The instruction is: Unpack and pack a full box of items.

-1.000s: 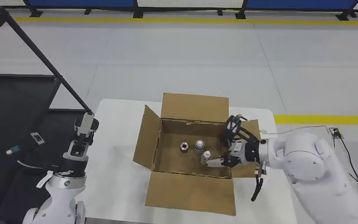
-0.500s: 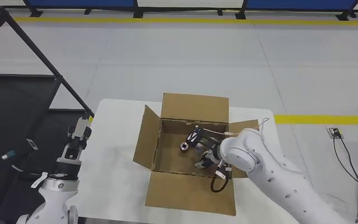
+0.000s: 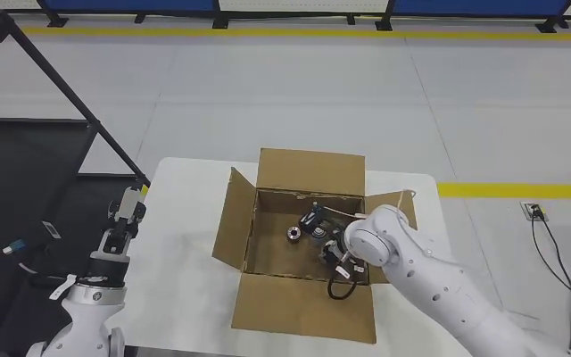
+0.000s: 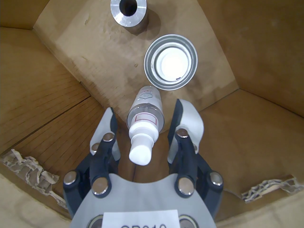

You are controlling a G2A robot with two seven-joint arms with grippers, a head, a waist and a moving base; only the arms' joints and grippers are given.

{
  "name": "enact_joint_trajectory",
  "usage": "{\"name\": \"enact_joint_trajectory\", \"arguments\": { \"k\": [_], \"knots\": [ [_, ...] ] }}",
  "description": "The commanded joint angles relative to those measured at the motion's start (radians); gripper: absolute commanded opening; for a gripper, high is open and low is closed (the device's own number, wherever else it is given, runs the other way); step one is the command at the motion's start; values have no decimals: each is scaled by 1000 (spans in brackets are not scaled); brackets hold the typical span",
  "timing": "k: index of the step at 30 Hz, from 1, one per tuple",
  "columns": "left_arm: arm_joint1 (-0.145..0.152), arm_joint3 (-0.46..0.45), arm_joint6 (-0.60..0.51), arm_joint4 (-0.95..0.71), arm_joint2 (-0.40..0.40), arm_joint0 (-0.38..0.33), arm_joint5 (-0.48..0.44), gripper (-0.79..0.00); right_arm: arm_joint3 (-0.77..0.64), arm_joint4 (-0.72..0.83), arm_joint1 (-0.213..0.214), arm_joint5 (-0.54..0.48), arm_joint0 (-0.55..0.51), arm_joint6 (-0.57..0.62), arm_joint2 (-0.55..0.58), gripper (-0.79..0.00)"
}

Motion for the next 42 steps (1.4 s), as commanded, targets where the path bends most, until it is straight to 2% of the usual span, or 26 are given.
{"name": "enact_joint_trajectory", "arguments": {
  "k": [1, 2, 3, 8, 14, 18, 21, 26, 32, 37, 42],
  "knots": [
    [0, 0, 0, 0, 0, 0, 0, 0, 2, -4, -2, 5, -2, 0, 1, -616],
    [0, 0, 0, 0, 0, 0, 0, 0, 1, -4, -3, 5, -3, -1, 2, -745],
    [0, 0, 0, 0, 0, 0, 0, 0, -5, -5, -2, 4, -5, -3, 8, -785],
    [0, 0, 0, 0, 0, 0, 0, 0, -83, -9, 16, 6, -25, 25, 64, -785],
    [0, 0, 0, 0, 0, 0, 0, 0, -314, -33, 71, 17, -100, 146, 222, -785],
    [0, 0, 0, 0, 0, 0, 0, 0, -520, -62, 114, 61, -198, 158, 400, -785],
    [0, 0, 0, 0, 0, 0, 0, 0, -676, -76, 146, 96, -309, 148, 586, -785],
    [0, 0, 0, 0, 0, 0, 0, 0, -822, -64, 175, 128, -482, 91, 864, -785],
    [0, 0, 0, 0, 0, 0, 0, 0, -843, -7, 191, 123, -670, 31, 1153, -785],
    [0, 0, 0, 0, 0, 0, 0, 0, -800, -5, 195, 133, -736, 8, 1238, -785],
    [0, 0, 0, 0, 0, 0, 0, 0, -712, -2, 204, 102, -736, 31, 1242, -785]
  ]
}}
